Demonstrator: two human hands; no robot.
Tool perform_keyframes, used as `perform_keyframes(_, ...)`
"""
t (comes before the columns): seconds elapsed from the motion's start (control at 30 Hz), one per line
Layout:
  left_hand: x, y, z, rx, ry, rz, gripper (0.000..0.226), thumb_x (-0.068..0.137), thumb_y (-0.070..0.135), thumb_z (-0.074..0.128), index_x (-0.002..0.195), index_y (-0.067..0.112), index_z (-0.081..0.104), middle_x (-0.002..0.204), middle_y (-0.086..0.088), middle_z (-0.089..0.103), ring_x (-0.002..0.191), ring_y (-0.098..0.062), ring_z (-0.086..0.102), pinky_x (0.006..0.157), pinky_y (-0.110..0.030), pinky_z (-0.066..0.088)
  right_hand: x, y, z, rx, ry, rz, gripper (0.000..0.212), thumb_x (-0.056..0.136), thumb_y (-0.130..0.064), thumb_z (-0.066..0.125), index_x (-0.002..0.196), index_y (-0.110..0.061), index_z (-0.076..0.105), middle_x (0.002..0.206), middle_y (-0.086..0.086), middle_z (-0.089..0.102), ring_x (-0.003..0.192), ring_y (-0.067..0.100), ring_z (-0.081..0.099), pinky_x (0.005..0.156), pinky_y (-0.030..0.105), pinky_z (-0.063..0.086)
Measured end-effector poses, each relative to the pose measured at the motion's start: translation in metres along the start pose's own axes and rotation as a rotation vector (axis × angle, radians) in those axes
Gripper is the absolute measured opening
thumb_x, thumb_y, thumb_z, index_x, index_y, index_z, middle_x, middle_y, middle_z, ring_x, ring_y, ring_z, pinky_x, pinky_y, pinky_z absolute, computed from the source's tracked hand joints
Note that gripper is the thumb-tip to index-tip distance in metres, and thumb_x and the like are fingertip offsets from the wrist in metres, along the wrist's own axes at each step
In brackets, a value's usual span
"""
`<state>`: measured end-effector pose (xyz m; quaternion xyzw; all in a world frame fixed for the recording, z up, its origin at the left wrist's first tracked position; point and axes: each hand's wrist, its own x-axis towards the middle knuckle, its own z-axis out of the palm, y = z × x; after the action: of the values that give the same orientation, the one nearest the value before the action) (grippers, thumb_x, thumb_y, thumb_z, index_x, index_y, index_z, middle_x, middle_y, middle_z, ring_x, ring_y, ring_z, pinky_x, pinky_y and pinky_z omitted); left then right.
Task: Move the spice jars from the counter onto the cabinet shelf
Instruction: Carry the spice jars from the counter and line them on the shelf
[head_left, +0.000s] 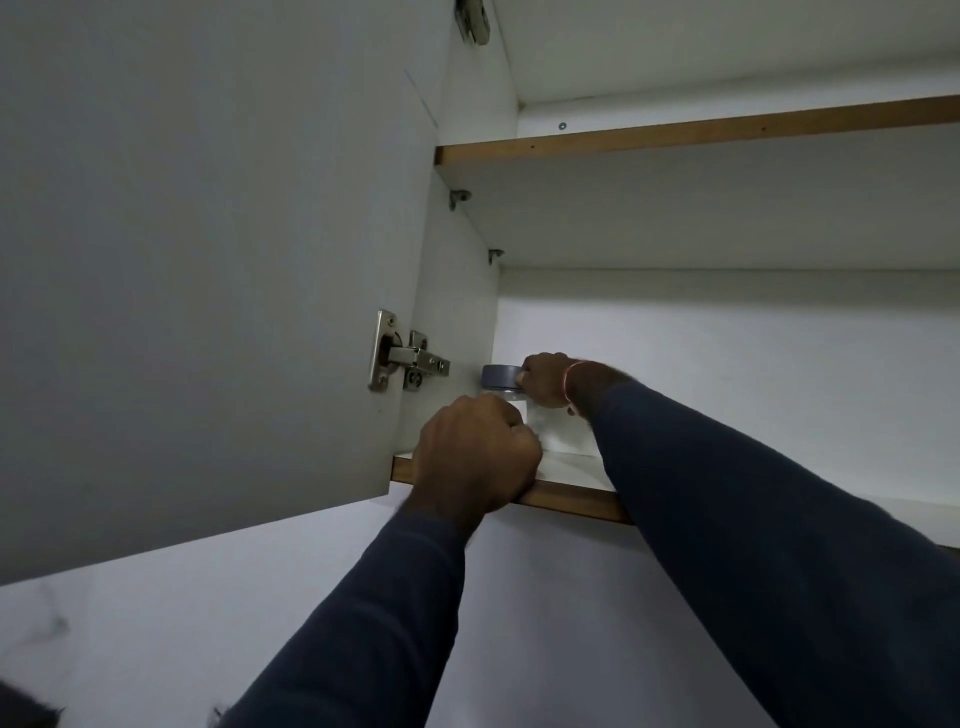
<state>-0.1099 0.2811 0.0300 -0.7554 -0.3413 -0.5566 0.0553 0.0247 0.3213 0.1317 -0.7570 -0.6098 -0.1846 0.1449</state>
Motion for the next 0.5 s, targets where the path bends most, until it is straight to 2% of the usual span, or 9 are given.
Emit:
perform_keyframes(0.07,0.001,-0.002,0.002,-0.006,-0.003,0.015,0.038,0.067,0.031,0.037,0.073,0.014,0.071,0.076,-0.005,0.069,0.070,-0.023,0.057,0.059,-0.025,0.036,0.005,0.000,0.010,0.011,0.017,0.002,0.038,0.100,-0.019,0.040,0.136,-0.008,0.047,0.137,0.015,0.051,0.123,0.035,0.051,0.092,0.039,0.045)
perform_keyframes(0.1,0.002,-0.003,0.001,-0.011,-0.011,0.019,0.037,0.067,0.031,0.037,0.073,0.014,0.071,0.076,-0.005,0.070,0.071,-0.023,0.058,0.059,-0.025,0.036,0.007,0.001,0.014,0.047,0.031,0.011,0.040,0.100,-0.022,0.041,0.138,-0.009,0.042,0.137,0.018,0.050,0.122,0.036,0.052,0.097,0.040,0.043)
perform_keyframes(0.17,0.003,-0.003,0.001,-0.003,-0.023,0.028,0.037,0.070,0.031,0.039,0.075,0.016,0.072,0.078,-0.004,0.070,0.072,-0.023,0.059,0.060,-0.025,0.036,0.009,0.002,0.015,0.122,0.107,0.008,0.047,0.097,-0.027,0.047,0.140,-0.011,0.036,0.136,0.021,0.048,0.119,0.039,0.053,0.100,0.044,0.045)
perform_keyframes(0.23,0.004,-0.003,0.002,0.023,-0.075,0.012,0.033,0.077,0.030,0.045,0.081,0.017,0.074,0.082,-0.004,0.071,0.075,-0.021,0.060,0.061,-0.026,0.039,0.009,0.002,0.013,0.127,0.215,-0.035,0.046,0.093,-0.027,0.055,0.136,-0.013,0.042,0.133,0.019,0.047,0.116,0.039,0.055,0.099,0.044,0.046)
perform_keyframes(0.3,0.009,-0.007,0.004,0.095,-0.230,-0.009,0.036,0.082,0.034,0.044,0.092,0.017,0.074,0.094,-0.003,0.071,0.083,-0.022,0.060,0.069,-0.028,0.044,0.005,0.000,0.011,0.112,0.279,-0.118,0.039,0.092,-0.021,0.058,0.129,-0.013,0.049,0.130,0.017,0.048,0.114,0.035,0.055,0.097,0.039,0.046)
perform_keyframes(0.37,0.018,-0.009,0.007,0.250,-0.520,0.052,0.050,0.083,0.042,0.032,0.108,0.015,0.066,0.113,-0.009,0.065,0.098,-0.026,0.059,0.084,-0.035,0.048,0.001,-0.001,0.010,0.097,0.297,-0.212,0.034,0.092,-0.013,0.057,0.126,-0.013,0.053,0.127,0.015,0.052,0.113,0.032,0.055,0.094,0.034,0.042)
perform_keyframes(0.43,0.025,-0.006,0.007,0.317,-0.750,0.099,0.045,0.094,0.033,0.029,0.121,0.008,0.056,0.129,-0.018,0.056,0.112,-0.031,0.054,0.098,-0.042,0.044,-0.001,-0.001,0.010,0.049,0.296,-0.263,0.031,0.091,-0.007,0.055,0.121,-0.011,0.060,0.125,0.014,0.058,0.114,0.030,0.056,0.094,0.032,0.042)
perform_keyframes(0.5,0.030,0.000,0.008,0.286,-0.866,0.089,0.036,0.103,0.020,0.029,0.123,-0.001,0.050,0.132,-0.022,0.052,0.117,-0.032,0.051,0.104,-0.039,0.040,-0.002,0.002,0.011,-0.012,0.250,-0.271,0.031,0.090,-0.003,0.053,0.118,-0.008,0.066,0.124,0.012,0.063,0.115,0.030,0.058,0.097,0.032,0.045)
